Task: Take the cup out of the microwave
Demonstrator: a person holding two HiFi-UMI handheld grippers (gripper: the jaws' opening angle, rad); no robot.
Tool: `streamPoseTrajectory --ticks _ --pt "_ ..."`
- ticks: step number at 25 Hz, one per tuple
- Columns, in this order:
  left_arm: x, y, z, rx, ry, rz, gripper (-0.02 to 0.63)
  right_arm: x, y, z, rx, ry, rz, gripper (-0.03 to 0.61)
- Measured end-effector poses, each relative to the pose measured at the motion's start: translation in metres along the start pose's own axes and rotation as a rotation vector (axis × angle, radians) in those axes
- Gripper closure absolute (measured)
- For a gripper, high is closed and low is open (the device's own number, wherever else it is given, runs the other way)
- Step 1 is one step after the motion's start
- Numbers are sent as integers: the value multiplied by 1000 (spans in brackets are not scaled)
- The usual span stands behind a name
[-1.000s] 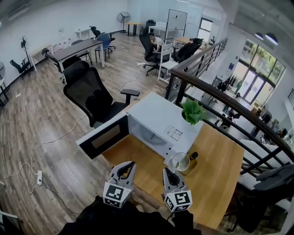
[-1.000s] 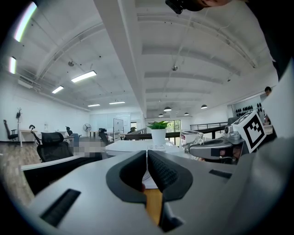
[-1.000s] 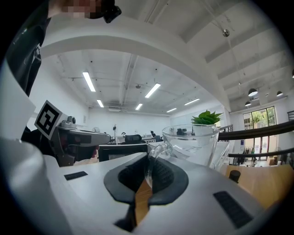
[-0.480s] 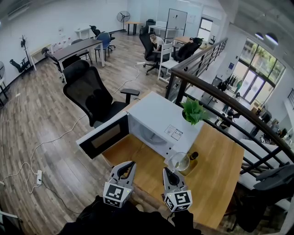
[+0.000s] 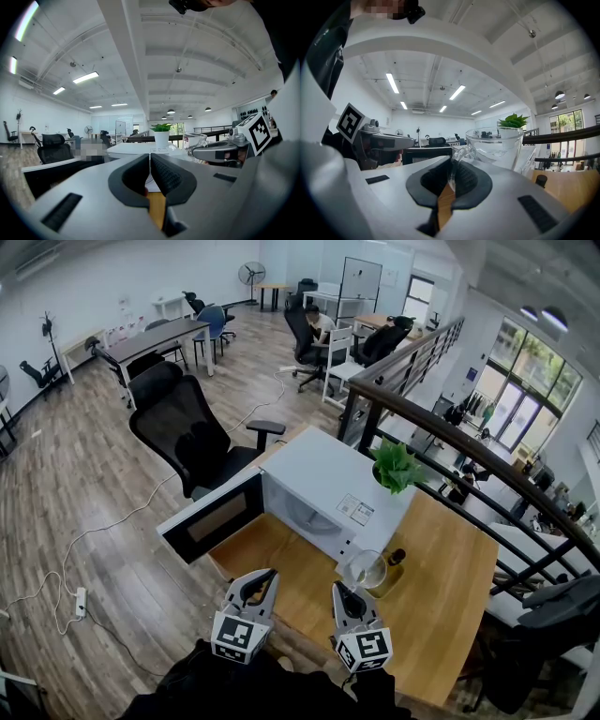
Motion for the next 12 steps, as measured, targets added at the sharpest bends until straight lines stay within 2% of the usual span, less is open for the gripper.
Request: streamPoseTrajectory --ticks 12 --pt "-6 -10 7 -7 -2 -4 583 7 -10 3 -4 -7 -5 560"
Point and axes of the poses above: the fingertips, and each gripper's own axes: x forward along the fingers, y to its right, z out of its underside, the point moved 7 cm from there along -x, backward along the fingers, and after that the axes turned 2 degrees about -y, right-handed, at the moved point
